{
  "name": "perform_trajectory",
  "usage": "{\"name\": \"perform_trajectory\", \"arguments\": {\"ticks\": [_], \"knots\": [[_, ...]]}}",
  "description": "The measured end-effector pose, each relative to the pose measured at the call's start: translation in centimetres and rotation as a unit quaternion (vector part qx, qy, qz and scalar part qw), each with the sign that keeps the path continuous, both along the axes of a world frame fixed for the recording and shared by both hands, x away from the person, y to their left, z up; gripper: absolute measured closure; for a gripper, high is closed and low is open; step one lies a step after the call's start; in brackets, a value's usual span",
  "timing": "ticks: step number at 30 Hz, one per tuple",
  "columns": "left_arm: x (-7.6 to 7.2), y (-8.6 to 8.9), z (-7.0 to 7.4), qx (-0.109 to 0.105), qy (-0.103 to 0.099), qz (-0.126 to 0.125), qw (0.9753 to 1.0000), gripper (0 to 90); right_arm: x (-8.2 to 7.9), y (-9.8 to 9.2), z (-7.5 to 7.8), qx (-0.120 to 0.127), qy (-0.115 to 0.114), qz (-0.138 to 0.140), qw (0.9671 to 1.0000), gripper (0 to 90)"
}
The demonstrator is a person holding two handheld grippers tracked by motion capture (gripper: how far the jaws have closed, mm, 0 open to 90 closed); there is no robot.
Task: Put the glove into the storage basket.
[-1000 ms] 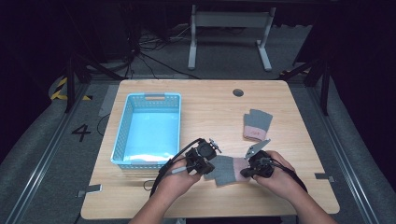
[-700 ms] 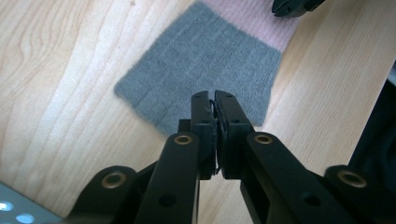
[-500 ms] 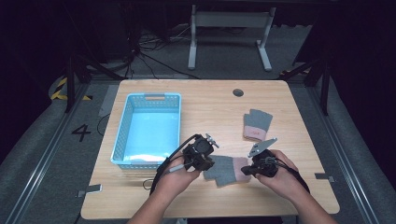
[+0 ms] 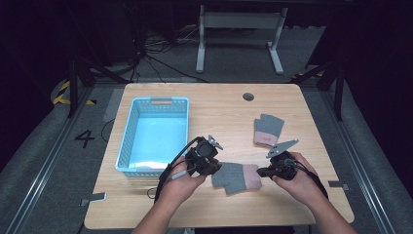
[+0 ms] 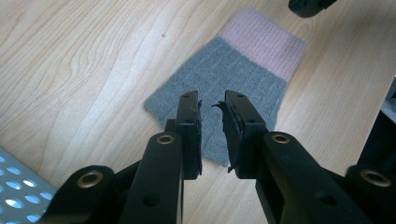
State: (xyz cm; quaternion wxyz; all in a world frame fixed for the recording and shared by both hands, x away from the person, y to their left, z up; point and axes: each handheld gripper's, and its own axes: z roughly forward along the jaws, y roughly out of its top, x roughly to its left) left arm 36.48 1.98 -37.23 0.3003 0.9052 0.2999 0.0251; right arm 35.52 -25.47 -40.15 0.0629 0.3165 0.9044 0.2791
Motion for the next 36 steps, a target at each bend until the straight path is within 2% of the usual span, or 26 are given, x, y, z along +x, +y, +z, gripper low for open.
{"name": "perform_trajectory", "arguments": {"ticks": [6, 10, 18, 25, 27, 29, 36], "knots": [[-0.2, 0.4, 0.3, 0.001, 0.001, 0.004, 1.0000, 74.0, 0.9, -0.8, 0.8, 0.015, 0.000, -0.029, 0.9995, 90.0], [-0.3, 0.8, 0.7, -0.002, 0.000, 0.007, 1.0000, 72.8, 2.6, -1.4, 1.7, 0.006, 0.005, -0.048, 0.9988, 90.0], [-0.2, 1.0, 0.6, 0.000, 0.003, 0.006, 1.0000, 70.7, 5.5, -2.8, 2.6, 0.005, 0.000, -0.074, 0.9973, 90.0], [-0.2, 1.2, 0.7, -0.004, 0.001, 0.008, 1.0000, 70.1, 8.2, -3.2, 2.2, -0.002, -0.004, -0.097, 0.9952, 90.0], [-0.1, 1.2, 0.7, -0.004, 0.001, 0.009, 1.0000, 69.8, 9.3, -3.3, 1.9, -0.004, -0.007, -0.117, 0.9931, 90.0], [-0.1, 1.3, 0.7, -0.005, 0.001, 0.009, 0.9999, 69.8, 9.6, -3.3, 1.7, -0.005, -0.010, -0.122, 0.9925, 90.0], [-0.1, 1.4, 0.8, -0.005, 0.000, 0.010, 0.9999, 69.5, 11.3, -3.2, 0.4, -0.005, 0.003, -0.133, 0.9911, 90.0]]}}
